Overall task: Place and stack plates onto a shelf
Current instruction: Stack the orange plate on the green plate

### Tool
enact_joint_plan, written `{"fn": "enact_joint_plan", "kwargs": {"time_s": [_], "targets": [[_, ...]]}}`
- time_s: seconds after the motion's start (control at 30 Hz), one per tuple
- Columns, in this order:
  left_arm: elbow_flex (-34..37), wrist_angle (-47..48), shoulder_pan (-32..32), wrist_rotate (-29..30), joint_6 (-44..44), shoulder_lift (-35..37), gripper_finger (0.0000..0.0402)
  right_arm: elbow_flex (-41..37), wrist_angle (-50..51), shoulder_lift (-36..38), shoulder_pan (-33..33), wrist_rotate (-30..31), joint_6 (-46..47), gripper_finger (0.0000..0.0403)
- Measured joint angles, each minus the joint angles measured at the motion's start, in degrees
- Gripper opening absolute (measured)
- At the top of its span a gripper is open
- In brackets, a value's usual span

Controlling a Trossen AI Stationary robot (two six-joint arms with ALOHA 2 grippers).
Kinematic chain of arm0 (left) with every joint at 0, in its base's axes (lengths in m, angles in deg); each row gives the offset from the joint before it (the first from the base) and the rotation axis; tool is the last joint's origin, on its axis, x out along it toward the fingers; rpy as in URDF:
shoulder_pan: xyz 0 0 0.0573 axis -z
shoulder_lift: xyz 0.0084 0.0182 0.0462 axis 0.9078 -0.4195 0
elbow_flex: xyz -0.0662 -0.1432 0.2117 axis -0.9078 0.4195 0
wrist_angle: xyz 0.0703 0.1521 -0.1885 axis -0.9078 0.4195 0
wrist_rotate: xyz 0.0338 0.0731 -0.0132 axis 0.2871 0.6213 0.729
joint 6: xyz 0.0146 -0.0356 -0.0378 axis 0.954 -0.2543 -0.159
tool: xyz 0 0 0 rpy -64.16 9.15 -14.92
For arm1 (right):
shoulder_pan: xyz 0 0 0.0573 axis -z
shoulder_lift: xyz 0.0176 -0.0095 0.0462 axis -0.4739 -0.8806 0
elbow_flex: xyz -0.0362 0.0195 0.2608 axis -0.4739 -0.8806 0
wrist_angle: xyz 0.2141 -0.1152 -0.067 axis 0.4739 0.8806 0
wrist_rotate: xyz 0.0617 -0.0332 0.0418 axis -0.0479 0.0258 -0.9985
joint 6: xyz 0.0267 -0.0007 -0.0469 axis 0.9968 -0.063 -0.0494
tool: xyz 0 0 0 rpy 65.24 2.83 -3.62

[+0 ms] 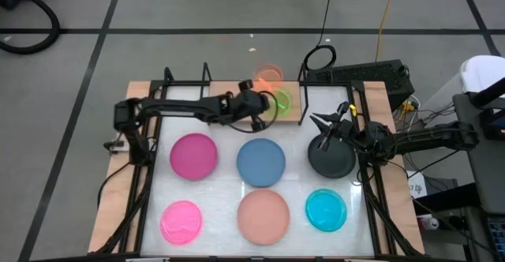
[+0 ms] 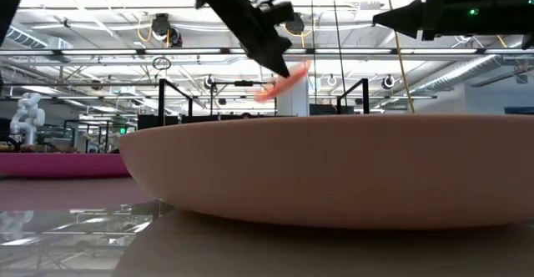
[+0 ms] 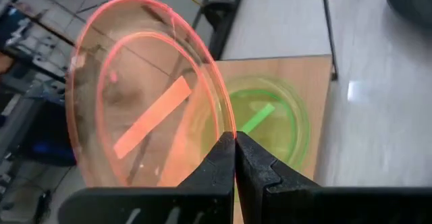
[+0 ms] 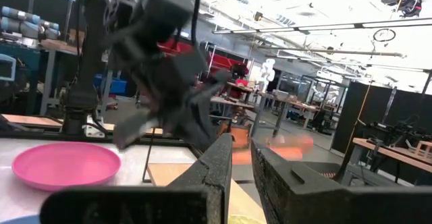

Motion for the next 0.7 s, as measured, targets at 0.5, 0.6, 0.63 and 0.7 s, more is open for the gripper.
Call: {"fn": "enact_joint_plan", "kwargs": {"time_s": [0.5, 0.6, 0.63, 0.7], "targets": [[-2.21, -6.21, -0.17, -5.29, 7.84, -11.65, 0.0000, 0.00, -0.02, 0.00, -0.02, 0.00, 0.00, 0.0043], [-2.21, -6.14, -0.33, -5.31, 7.92, -12.64, 0.0000, 0.00, -0.01, 0.00, -0.02, 0.00, 0.00, 0.0043], [-2.21, -6.06, -0.39, -5.33, 7.92, -12.94, 0.0001, 0.00, -0.01, 0.00, -0.02, 0.00, 0.00, 0.0043], [-2.21, -6.11, -0.70, -5.67, 7.87, -13.36, 0.0002, 0.00, 0.00, 0.00, -0.02, 0.00, 0.00, 0.0043]]}}
